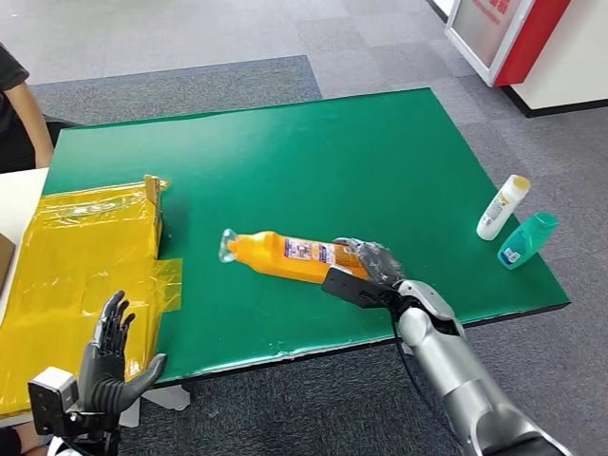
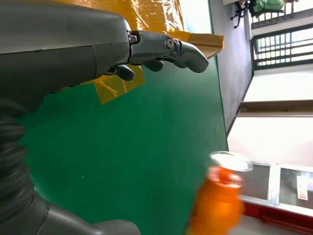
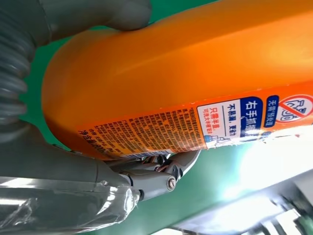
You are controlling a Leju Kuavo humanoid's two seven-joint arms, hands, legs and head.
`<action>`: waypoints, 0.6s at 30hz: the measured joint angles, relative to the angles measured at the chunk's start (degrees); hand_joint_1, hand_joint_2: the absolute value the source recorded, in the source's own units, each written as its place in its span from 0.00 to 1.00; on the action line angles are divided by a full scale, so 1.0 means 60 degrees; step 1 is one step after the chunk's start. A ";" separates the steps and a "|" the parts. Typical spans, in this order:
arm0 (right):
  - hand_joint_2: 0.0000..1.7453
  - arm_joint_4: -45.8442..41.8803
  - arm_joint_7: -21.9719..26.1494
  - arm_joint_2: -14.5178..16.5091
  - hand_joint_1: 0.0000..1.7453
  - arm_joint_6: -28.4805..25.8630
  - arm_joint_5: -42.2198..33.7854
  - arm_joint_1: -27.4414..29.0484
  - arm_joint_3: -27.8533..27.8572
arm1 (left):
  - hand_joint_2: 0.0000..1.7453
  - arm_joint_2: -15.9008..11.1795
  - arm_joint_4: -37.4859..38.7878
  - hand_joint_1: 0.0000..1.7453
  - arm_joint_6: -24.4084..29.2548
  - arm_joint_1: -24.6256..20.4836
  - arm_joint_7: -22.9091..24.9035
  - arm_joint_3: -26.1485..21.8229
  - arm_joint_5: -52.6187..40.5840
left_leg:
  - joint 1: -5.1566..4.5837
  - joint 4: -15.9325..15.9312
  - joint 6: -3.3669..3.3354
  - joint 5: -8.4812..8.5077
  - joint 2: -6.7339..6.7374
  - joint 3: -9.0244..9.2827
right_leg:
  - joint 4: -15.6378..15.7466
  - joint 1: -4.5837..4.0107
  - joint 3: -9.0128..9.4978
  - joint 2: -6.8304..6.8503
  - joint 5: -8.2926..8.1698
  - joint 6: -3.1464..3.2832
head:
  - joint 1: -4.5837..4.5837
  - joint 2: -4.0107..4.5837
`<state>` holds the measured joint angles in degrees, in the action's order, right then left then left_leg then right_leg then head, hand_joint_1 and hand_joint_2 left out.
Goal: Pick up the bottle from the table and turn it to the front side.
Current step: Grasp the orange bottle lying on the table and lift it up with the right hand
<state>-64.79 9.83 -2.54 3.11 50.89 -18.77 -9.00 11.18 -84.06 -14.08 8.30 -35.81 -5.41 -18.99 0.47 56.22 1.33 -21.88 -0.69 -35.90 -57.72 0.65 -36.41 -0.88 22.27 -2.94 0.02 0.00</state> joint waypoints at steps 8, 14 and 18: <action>1.00 -0.2949 0.0485 0.1513 1.00 0.0429 -0.2550 0.1715 0.0621 | 1.00 0.0473 -0.0738 0.00 -0.0311 0.0106 0.1107 -0.0078 0.0298 | 0.0009 -0.0002 -0.0004 -0.0012 -0.0013 -0.0011 | 0.0000 -0.0009 -0.0009 0.0020 0.0027 0.0008 | 0.0002 0.0000; 1.00 -0.3331 0.0746 0.2216 1.00 0.0781 -0.3371 0.2141 0.0895 | 1.00 0.0622 -0.0776 0.00 -0.0424 -0.0090 0.1692 -0.0170 0.0770 | 0.0007 -0.0001 -0.0008 -0.0013 -0.0012 -0.0009 | 0.0001 -0.0007 -0.0008 0.0020 0.0021 0.0009 | 0.0001 0.0000; 1.00 -0.3408 0.0774 0.2375 1.00 0.0815 -0.3396 0.2226 0.0971 | 1.00 0.0650 -0.0776 0.00 -0.0460 -0.0115 0.1745 -0.0188 0.0830 | 0.0007 -0.0001 -0.0008 -0.0013 -0.0011 -0.0009 | 0.0001 -0.0007 -0.0009 0.0019 0.0020 0.0007 | 0.0000 0.0000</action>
<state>-85.24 14.47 11.71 8.00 30.52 -5.41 -3.17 15.09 -88.72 -16.84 7.60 -25.34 -6.54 -14.01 0.51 56.21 1.29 -21.95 -0.75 -35.95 -57.71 0.61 -36.46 -0.76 22.39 -2.90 0.02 0.00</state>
